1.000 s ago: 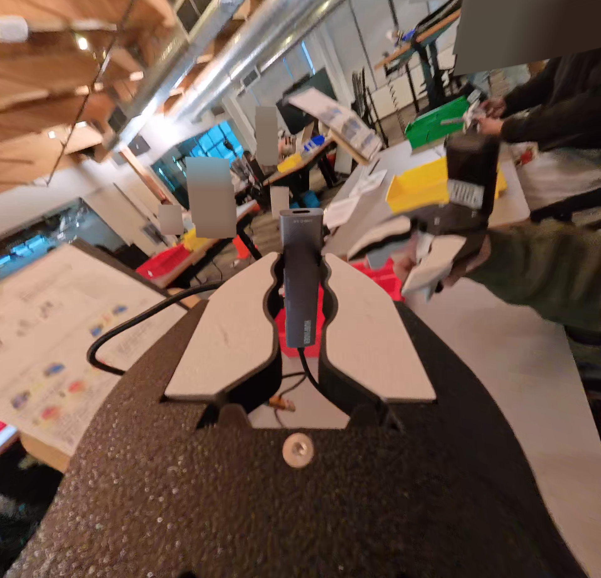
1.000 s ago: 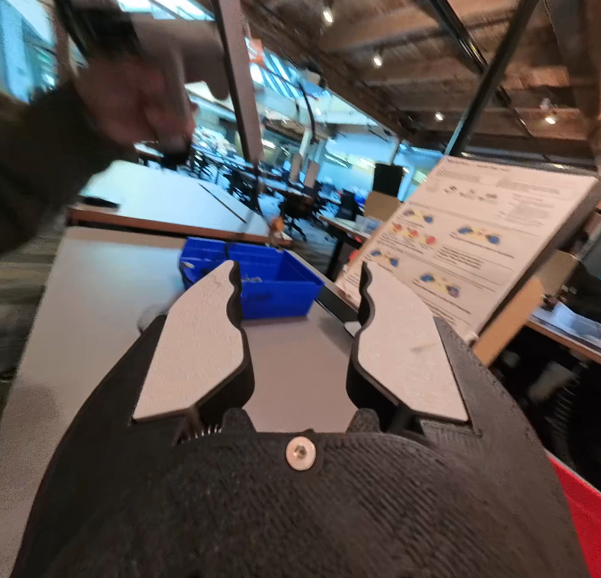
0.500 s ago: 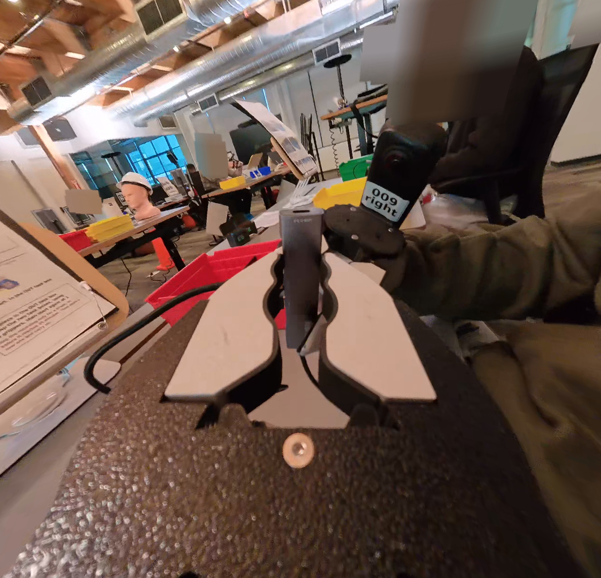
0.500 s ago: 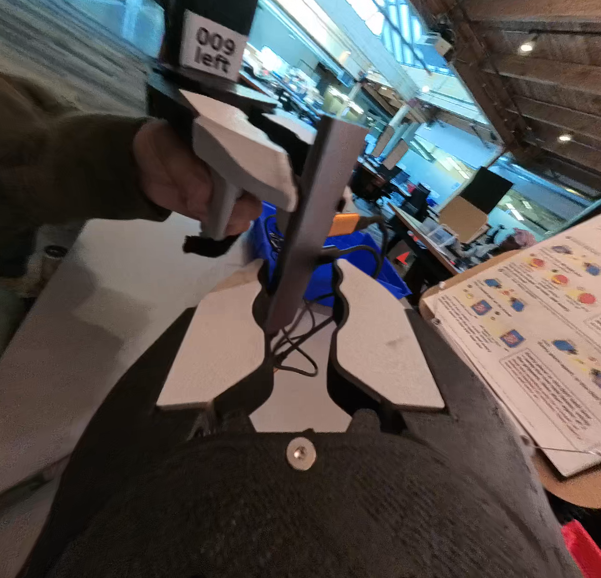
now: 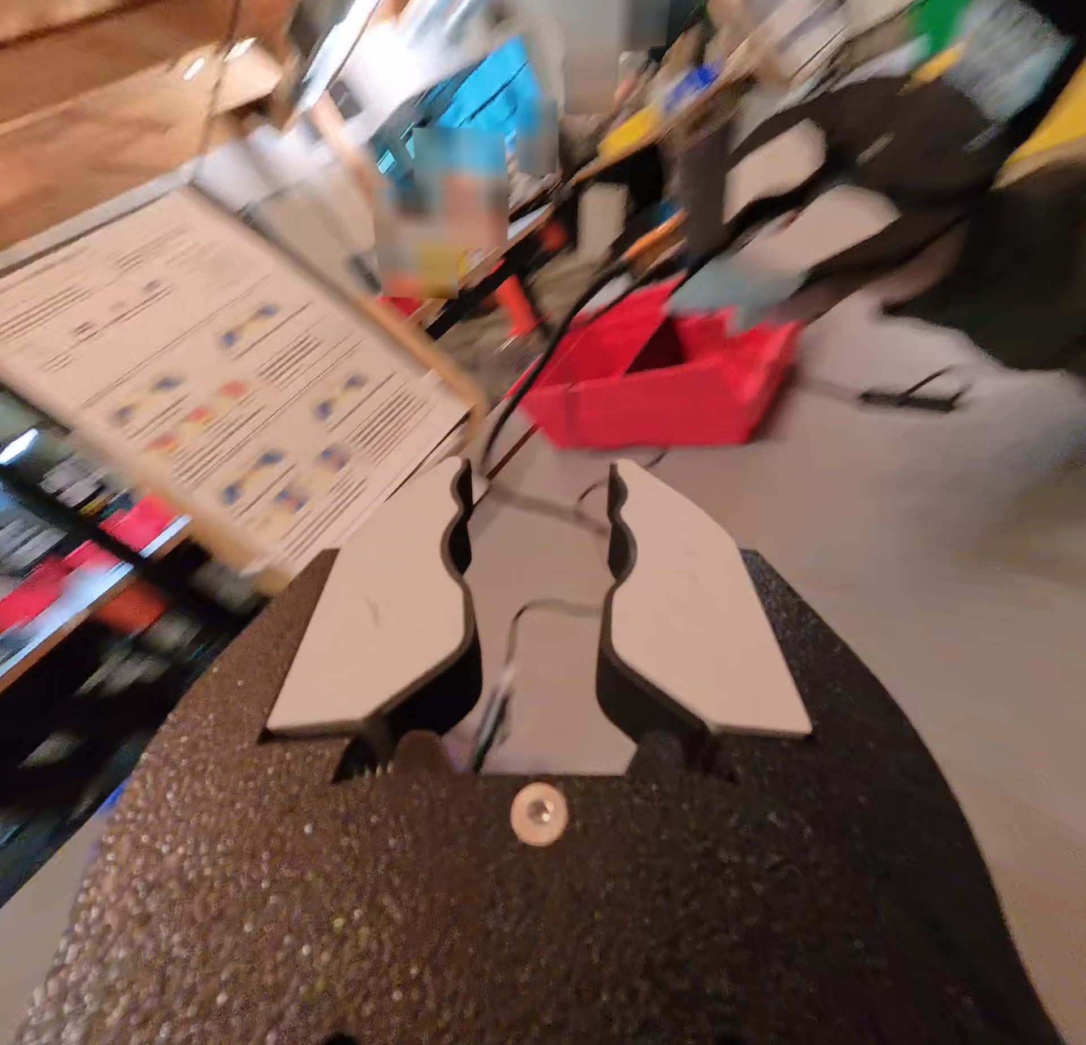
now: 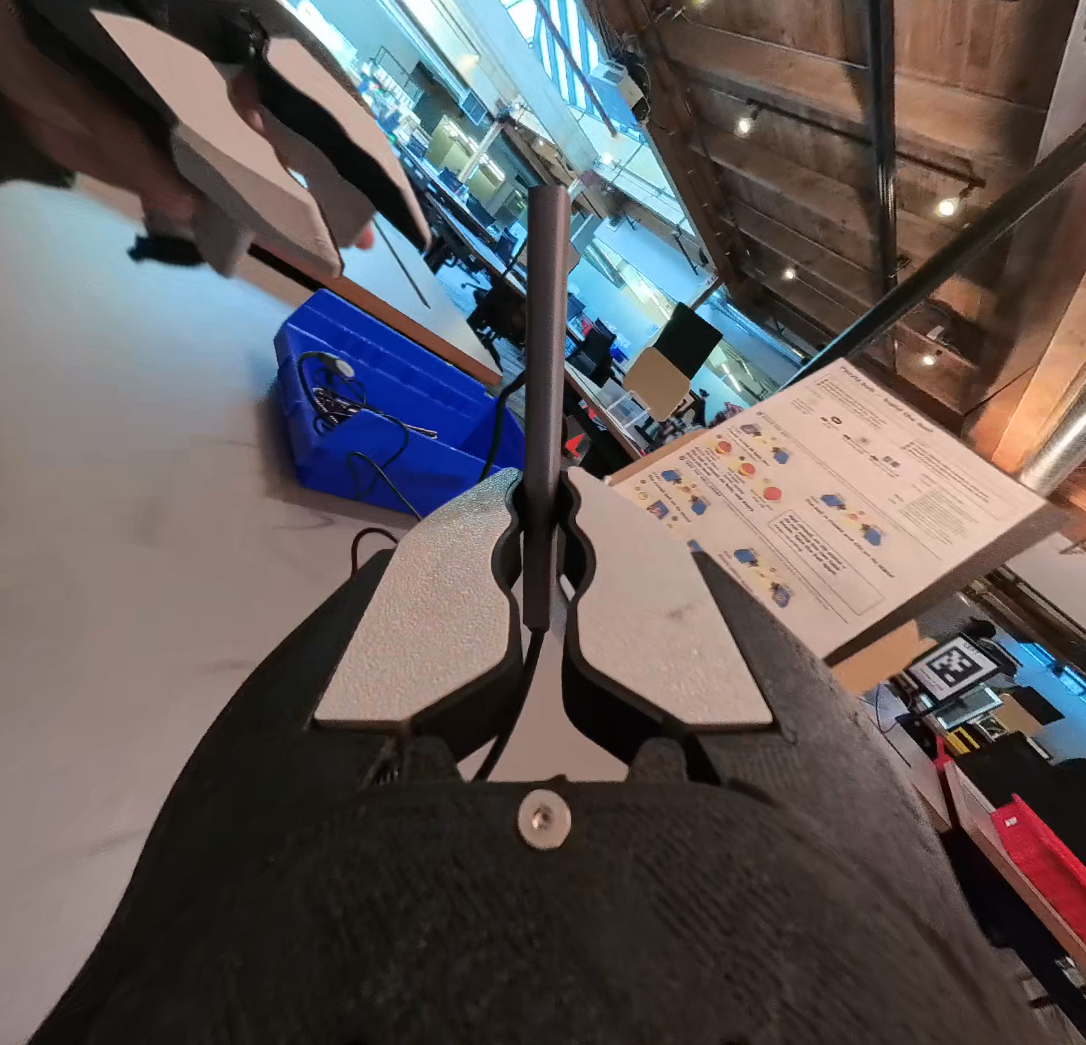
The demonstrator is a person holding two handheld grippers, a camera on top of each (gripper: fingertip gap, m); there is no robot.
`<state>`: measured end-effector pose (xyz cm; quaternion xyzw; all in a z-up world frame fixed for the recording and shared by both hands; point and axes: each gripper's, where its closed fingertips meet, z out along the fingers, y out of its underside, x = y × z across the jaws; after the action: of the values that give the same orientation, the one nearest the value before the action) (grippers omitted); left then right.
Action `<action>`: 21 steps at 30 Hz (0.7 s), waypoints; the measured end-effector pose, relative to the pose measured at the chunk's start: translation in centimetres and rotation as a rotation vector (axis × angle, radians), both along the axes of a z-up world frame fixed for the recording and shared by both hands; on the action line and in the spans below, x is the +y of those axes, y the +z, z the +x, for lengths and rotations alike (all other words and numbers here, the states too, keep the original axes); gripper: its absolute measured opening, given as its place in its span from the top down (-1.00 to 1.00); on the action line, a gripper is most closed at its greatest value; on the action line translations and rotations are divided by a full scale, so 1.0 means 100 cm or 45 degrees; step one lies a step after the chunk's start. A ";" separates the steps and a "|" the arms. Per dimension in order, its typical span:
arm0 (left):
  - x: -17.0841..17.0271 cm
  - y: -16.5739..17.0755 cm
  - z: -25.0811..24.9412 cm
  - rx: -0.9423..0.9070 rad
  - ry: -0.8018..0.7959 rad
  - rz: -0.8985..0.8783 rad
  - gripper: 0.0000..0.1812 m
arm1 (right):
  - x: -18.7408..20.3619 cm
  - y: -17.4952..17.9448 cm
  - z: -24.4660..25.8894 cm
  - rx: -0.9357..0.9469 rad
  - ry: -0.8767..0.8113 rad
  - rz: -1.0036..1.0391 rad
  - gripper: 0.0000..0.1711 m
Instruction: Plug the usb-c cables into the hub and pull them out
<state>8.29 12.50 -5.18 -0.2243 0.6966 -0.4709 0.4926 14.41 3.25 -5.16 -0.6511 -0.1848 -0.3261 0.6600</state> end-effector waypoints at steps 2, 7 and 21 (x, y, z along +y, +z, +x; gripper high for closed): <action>0.038 -0.004 -0.002 0.066 0.206 0.047 0.51 | -0.012 0.012 0.008 0.004 -0.023 0.066 0.89; 0.116 -0.047 -0.005 0.409 0.587 -0.063 0.53 | -0.034 0.037 0.013 0.051 -0.007 0.191 0.89; 0.167 -0.106 0.034 0.410 0.639 -0.410 0.63 | -0.066 0.067 0.007 0.081 0.073 0.313 0.89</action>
<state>11.66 29.24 -15.74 -0.5352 0.6052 -0.3974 0.4353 15.10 -3.39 1.56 -0.5697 -0.1407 -0.3065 0.7494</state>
